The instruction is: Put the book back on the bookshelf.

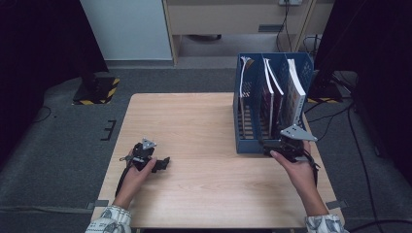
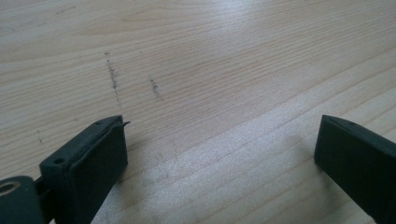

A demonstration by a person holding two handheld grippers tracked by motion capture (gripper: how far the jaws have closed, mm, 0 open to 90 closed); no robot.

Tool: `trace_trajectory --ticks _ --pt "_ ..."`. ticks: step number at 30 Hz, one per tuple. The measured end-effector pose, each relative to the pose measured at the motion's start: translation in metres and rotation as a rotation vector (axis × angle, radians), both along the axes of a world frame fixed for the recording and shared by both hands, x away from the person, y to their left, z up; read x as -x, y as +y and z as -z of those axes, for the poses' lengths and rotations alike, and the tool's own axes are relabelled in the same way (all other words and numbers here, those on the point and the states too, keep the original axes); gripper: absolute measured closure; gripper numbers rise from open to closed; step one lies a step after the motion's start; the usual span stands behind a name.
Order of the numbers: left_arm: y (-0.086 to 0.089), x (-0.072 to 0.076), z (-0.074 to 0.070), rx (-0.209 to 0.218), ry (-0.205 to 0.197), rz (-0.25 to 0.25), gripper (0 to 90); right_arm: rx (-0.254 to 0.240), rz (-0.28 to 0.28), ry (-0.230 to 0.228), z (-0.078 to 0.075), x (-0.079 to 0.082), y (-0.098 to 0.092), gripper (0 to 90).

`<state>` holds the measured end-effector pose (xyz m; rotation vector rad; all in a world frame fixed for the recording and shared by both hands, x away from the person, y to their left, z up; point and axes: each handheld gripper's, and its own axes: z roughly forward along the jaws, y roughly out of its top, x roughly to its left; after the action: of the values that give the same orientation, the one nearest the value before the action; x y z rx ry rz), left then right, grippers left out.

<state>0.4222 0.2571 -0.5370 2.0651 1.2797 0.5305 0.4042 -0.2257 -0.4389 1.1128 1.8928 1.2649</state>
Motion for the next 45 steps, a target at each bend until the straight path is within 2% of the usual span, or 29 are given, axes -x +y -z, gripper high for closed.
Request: trace_trajectory --ticks 8,21,37,41,45 --pt "0.000 0.000 0.000 0.000 0.000 0.001 1.7 0.015 -0.044 0.017 0.001 0.004 0.011 11.3" --pt "0.000 0.000 0.000 -0.001 0.001 0.004 1.4 0.074 -0.181 0.063 0.012 0.015 0.047 11.2" --pt "0.000 0.000 0.000 -0.003 0.002 0.006 1.1 0.175 -0.339 0.151 0.043 0.028 0.093 10.8" --pt "0.000 0.000 0.000 -0.004 0.002 0.006 1.0 0.183 -0.364 0.179 0.051 0.030 0.101 10.8" --pt "0.000 0.000 0.000 -0.004 0.002 0.006 1.1 0.215 -0.384 0.201 0.058 0.031 0.107 10.6"
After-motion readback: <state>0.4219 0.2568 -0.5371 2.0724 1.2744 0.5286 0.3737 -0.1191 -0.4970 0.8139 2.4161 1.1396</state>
